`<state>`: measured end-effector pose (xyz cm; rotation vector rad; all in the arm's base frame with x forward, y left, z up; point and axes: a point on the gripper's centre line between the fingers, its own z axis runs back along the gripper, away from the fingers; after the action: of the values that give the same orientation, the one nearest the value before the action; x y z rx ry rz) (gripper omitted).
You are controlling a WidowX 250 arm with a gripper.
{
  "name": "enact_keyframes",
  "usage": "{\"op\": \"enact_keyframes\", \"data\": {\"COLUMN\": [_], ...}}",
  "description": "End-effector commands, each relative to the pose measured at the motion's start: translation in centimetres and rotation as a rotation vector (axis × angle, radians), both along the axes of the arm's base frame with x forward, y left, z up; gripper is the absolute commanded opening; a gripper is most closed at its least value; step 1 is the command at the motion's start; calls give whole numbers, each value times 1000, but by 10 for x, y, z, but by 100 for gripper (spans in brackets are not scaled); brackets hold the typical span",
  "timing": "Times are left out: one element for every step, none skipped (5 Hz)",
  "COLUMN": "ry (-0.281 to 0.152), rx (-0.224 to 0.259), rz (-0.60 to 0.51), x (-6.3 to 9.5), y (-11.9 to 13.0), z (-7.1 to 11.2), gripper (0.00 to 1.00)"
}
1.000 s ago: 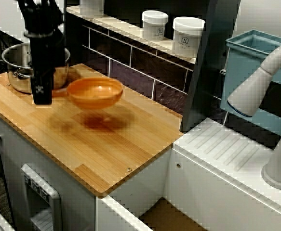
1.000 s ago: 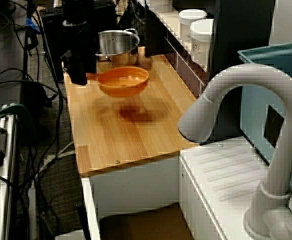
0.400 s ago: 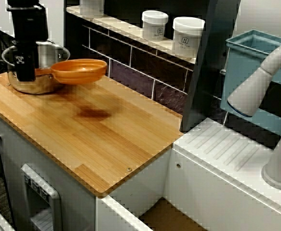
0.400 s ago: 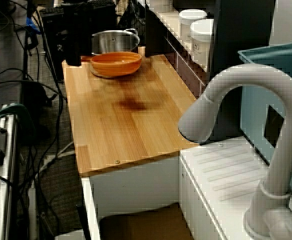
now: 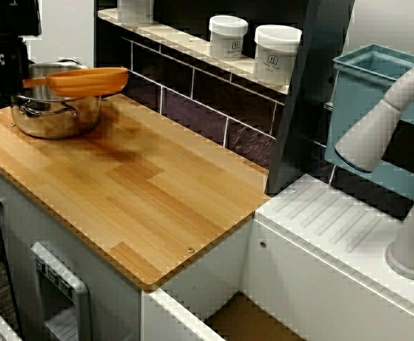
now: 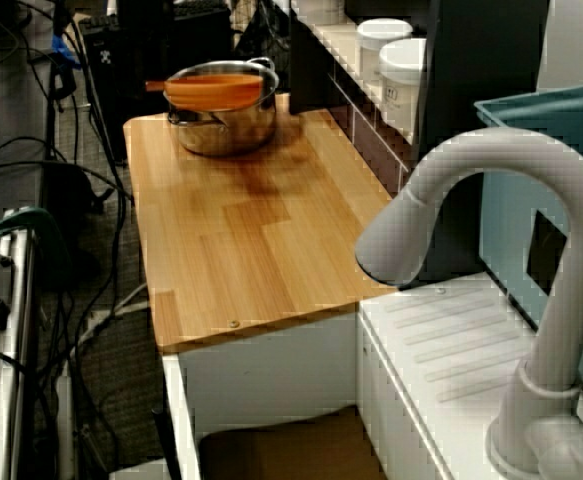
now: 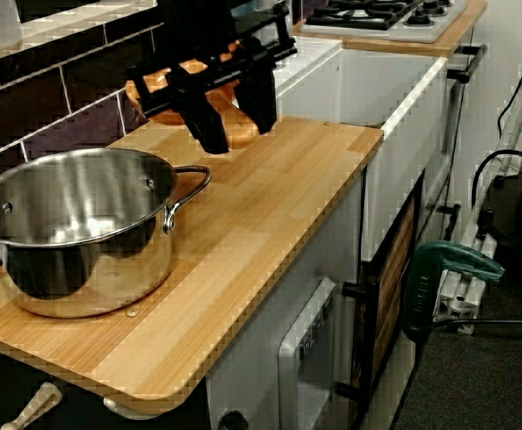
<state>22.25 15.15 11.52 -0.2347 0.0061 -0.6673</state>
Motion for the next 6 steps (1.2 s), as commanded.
{"op": "enact_keyframes", "data": {"ry": [36, 108, 184, 246, 275, 337], "rx": [-32, -78, -90, -90, -95, -105], "rz": [-45, -70, -54, -39, -31, -13], "x": [-7, -9, -10, -12, -13, -15], "y": [16, 18, 18, 17, 17, 16], "z": [19, 21, 23, 26, 28, 32], "gripper": [0, 0, 0, 0, 0, 0]}}
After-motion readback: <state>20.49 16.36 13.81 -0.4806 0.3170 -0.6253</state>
